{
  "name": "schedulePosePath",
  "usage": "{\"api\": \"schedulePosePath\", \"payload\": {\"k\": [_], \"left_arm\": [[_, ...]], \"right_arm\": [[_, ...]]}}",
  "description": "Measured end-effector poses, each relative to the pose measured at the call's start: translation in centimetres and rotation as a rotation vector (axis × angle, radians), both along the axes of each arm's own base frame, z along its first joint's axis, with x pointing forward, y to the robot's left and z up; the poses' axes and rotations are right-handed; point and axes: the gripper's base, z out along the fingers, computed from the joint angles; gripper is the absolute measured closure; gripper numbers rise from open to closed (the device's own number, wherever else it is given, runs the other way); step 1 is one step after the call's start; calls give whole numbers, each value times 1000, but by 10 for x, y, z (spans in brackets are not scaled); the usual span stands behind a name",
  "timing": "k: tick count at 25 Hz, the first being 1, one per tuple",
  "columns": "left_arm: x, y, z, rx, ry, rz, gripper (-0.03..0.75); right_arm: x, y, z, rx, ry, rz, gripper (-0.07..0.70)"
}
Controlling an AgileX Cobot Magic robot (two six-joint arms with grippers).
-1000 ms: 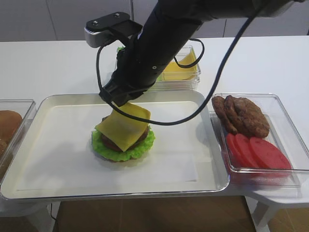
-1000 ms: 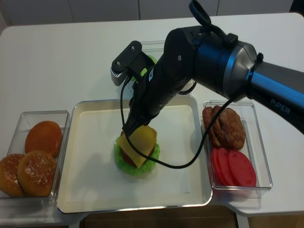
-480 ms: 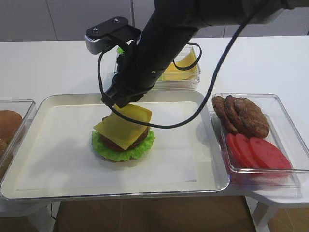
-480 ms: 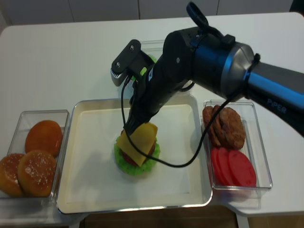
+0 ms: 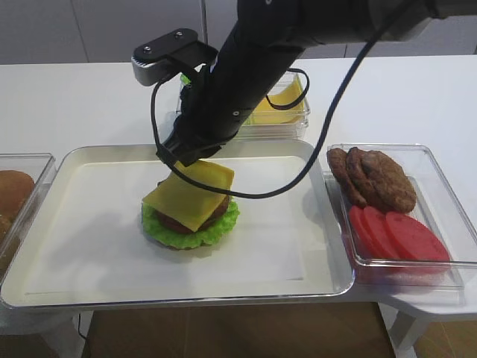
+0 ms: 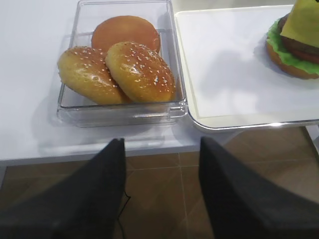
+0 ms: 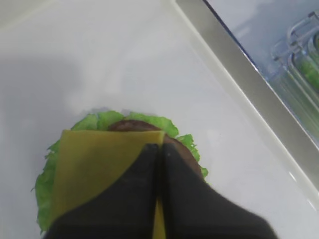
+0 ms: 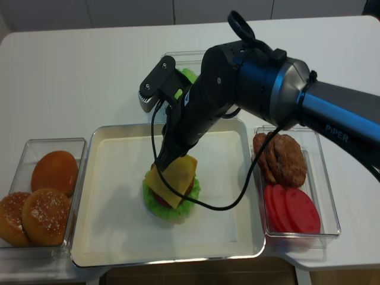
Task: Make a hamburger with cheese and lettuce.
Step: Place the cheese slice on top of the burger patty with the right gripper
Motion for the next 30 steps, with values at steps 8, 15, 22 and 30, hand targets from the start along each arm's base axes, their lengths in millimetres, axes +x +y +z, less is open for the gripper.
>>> {"api": "schedulePosePath", "payload": {"k": [8,15,22,30], "left_arm": [[0,0,0,0,0,0,356],[0,0,0,0,0,0,357],[0,0,0,0,0,0,357],[0,0,0,0,0,0,356]], "right_arm": [[1,1,0,6,-10,-5,626],[2,1,-4,-4,-4,-2,581],[2,0,-4,-11,-8,1,437],[6,-6,-6,-80,-45,-34,290]]}}
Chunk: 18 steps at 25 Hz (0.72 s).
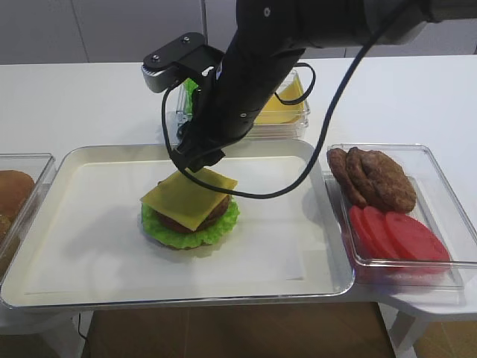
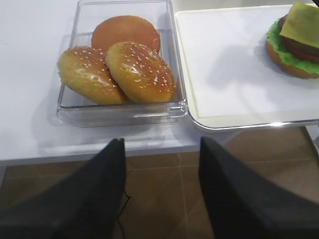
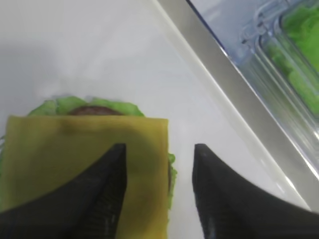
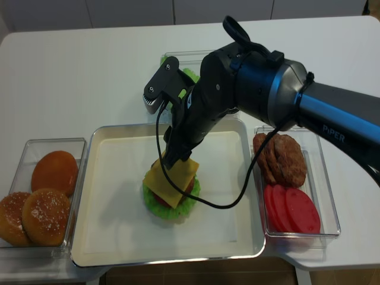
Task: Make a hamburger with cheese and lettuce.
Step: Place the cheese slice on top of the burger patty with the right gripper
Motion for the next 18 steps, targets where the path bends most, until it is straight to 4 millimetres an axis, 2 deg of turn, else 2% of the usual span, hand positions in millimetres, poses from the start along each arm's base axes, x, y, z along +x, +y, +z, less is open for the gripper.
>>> {"api": "schedulePosePath", "payload": {"k": [4,10,13,18], "left_arm": [[0,0,0,0,0,0,356],[0,0,0,0,0,0,357],[0,0,0,0,0,0,356],[0,0,0,0,0,0,357]], "right_arm": [[0,-1,0,-2,10,-24,246],[1,-7,0,4,71,-102,234],[10,-27,4,4,124,-195,234],[35,-81,17,13,183,-389,234]]}}
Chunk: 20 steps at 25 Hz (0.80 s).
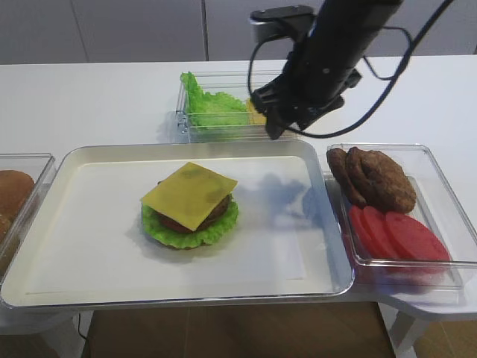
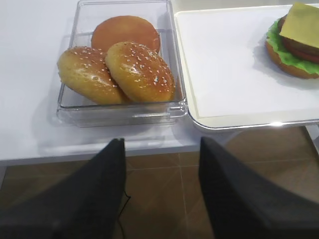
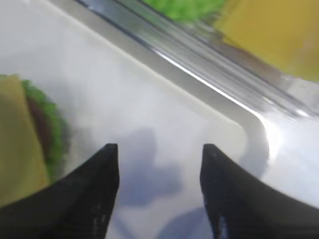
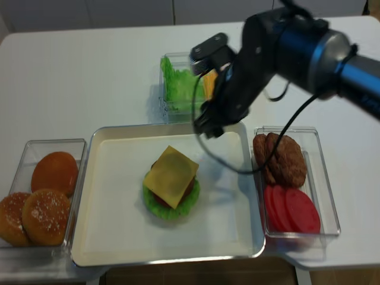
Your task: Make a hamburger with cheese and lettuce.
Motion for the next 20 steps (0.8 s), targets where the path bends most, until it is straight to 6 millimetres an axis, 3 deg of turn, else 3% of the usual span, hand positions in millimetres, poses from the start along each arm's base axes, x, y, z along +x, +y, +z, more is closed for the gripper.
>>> {"api": "schedulePosePath", "payload": {"k": [8,11,17,20], "left_arm": [[0,0,0,0,0,0,356],[0,0,0,0,0,0,357],[0,0,0,0,0,0,357],[0,0,0,0,0,0,357]], "right_arm": [[23,-93,6,-94,100,-293,234],[24,-118,8,-127,131,-365,234],[10,-147,37,-153,99,-452,234],[-4,-152,40,-183,104,-459,234]]}}
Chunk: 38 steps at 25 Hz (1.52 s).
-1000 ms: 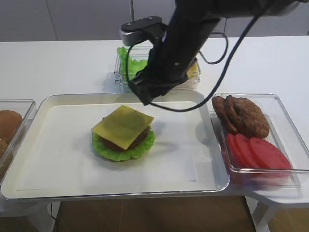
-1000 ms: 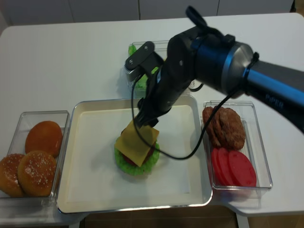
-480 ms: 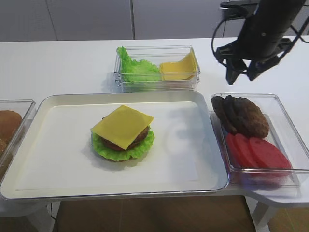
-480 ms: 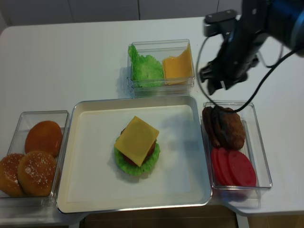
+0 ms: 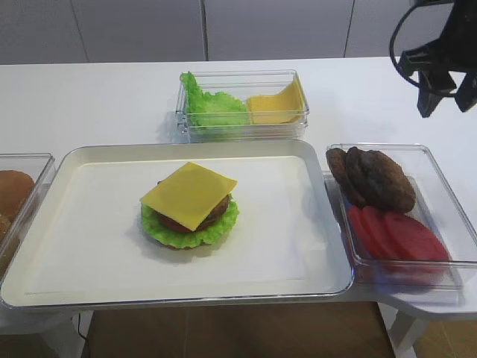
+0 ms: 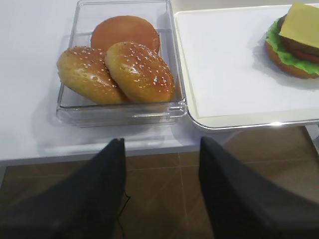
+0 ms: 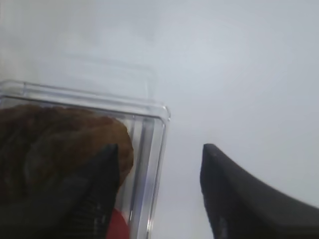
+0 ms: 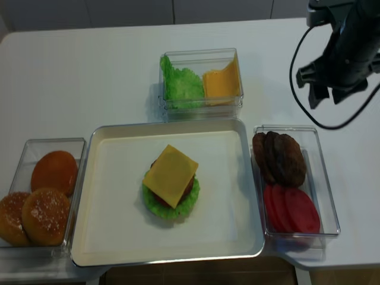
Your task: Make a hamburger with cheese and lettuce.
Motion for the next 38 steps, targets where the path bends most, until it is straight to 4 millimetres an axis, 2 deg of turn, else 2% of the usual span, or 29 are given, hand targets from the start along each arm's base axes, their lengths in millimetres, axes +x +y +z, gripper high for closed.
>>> {"api": "schedulePosePath", "payload": {"k": [6,14,20,25,32,38], "left_arm": [[0,0,0,0,0,0,357],[0,0,0,0,0,0,357],[0,0,0,0,0,0,356],[0,0,0,0,0,0,356],[0,0,0,0,0,0,357],[0,0,0,0,0,0,357]], "right_arm": [[-45,-7,-12,-7,72,-6,234],[-131,-17,9,44,-9,-17,234],[-195,-28,14,53,-58,-16,234],[-243,-35,17,73,-180,-13,234],[-294,-43,13,102,-346,-12,234],[-323,-48,2,119,-449,-10,234]]}}
